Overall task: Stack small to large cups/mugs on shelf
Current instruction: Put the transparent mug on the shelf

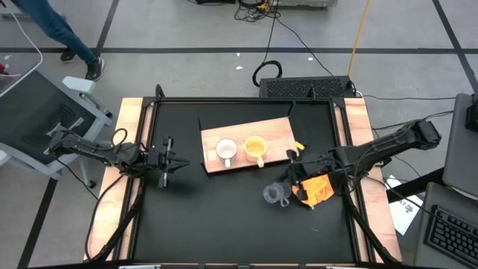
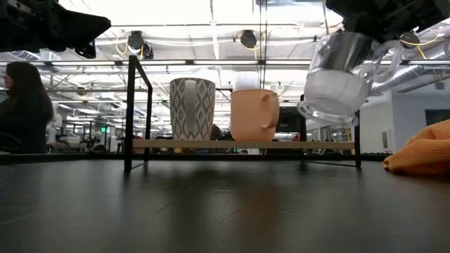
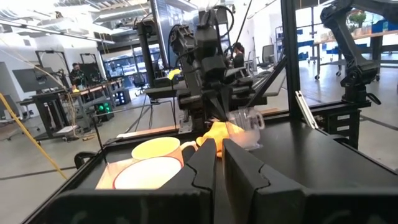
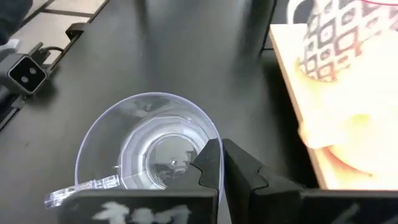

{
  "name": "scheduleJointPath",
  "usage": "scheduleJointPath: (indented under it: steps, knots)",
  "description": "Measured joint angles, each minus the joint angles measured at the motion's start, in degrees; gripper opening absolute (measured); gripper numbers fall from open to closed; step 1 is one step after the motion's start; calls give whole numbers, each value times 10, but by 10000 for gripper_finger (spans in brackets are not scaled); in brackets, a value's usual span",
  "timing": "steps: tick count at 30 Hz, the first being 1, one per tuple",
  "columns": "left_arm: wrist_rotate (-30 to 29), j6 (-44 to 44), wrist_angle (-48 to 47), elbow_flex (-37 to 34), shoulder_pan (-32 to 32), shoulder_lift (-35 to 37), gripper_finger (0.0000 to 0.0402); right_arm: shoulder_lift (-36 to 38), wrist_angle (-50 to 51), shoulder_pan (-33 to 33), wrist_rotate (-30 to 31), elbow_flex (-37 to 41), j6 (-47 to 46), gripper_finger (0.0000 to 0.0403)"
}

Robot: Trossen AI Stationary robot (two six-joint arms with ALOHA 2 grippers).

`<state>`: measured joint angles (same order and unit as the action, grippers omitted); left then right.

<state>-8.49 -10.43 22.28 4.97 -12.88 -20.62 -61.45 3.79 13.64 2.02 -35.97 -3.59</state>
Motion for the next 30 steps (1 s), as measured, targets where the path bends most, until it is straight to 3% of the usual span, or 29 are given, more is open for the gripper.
scheduleJointPath:
  steps: [8,13,21,30]
  knots:
    - [-1,-3,-2,0,0,0,31,113,95,-40,14,0,22,0]
    - [-6,-4,1,0,0,0,31,135,170,-80,13,-26,19,0]
    - [-6,-4,2,0,0,0,31,86,278,-141,10,-125,36,0]
    - [-6,-13,3,0,0,0,31,-30,365,-198,8,-223,80,0]
